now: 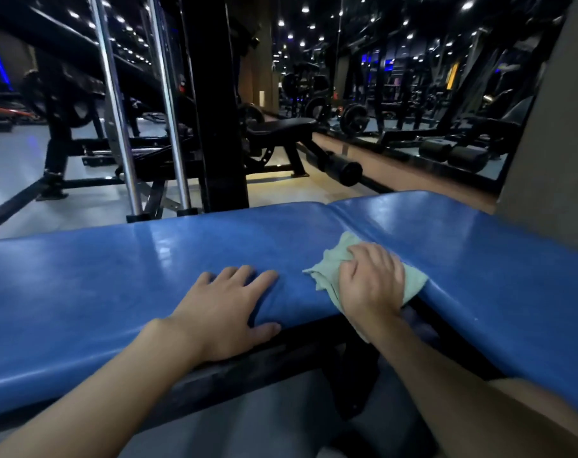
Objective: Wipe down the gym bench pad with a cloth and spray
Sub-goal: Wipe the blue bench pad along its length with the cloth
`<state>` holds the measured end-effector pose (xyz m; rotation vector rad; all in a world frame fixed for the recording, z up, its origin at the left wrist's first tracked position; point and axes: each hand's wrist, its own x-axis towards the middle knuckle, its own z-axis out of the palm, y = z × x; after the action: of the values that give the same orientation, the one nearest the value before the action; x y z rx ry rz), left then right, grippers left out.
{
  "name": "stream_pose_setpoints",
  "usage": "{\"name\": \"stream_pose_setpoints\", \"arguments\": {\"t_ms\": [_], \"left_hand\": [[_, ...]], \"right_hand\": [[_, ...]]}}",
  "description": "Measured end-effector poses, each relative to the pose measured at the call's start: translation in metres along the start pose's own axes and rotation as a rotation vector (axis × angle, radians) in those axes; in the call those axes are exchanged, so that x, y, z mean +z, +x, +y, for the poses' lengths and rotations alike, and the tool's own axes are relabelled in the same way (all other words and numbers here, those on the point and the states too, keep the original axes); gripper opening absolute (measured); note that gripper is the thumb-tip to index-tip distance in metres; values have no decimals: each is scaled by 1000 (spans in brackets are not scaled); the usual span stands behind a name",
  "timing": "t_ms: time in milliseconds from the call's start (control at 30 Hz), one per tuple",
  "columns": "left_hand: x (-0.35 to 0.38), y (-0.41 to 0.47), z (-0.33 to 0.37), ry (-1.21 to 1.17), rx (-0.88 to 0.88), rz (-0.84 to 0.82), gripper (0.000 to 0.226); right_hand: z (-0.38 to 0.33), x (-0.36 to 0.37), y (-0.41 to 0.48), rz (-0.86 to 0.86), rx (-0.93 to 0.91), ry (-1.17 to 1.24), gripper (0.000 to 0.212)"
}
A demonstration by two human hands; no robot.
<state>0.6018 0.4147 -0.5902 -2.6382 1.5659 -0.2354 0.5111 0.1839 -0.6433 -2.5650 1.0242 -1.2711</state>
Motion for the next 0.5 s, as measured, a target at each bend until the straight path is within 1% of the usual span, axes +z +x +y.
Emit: {"name": "stream_pose_setpoints", "arguments": {"t_ms": [67, 100, 133, 167, 200, 233, 300, 367, 433, 500], "left_hand": [[0, 7, 13, 52, -9, -11, 86], [-2, 9, 17, 63, -19, -7, 85], [-4, 10, 19, 61, -34, 0, 84], [-6, 13, 19, 58, -49, 12, 83], [-7, 19, 19, 55, -59, 31, 82], [-7, 25, 18, 50, -65, 43, 81], [-5, 39, 16, 0, -77, 45, 78], [-2, 49, 14, -63, -84, 27, 76], [-1, 54, 11, -57, -72, 23, 75], [-1, 56, 9, -33, -61, 26, 75]], "right_hand": [[5, -12, 22, -190, 155, -52, 42], [7, -18, 32, -283, 204, -85, 44], [9, -22, 35, -323, 199, -122, 46], [10, -23, 31, -311, 154, -197, 50], [8, -24, 23, -254, 103, -242, 54], [5, -24, 13, -236, 60, -250, 58], [-2, -24, -1, -310, 15, -231, 64], [-1, -19, 7, -455, 43, -232, 68], [3, -14, 34, -629, 72, -205, 64], [3, -12, 52, -705, 76, -168, 63]]}}
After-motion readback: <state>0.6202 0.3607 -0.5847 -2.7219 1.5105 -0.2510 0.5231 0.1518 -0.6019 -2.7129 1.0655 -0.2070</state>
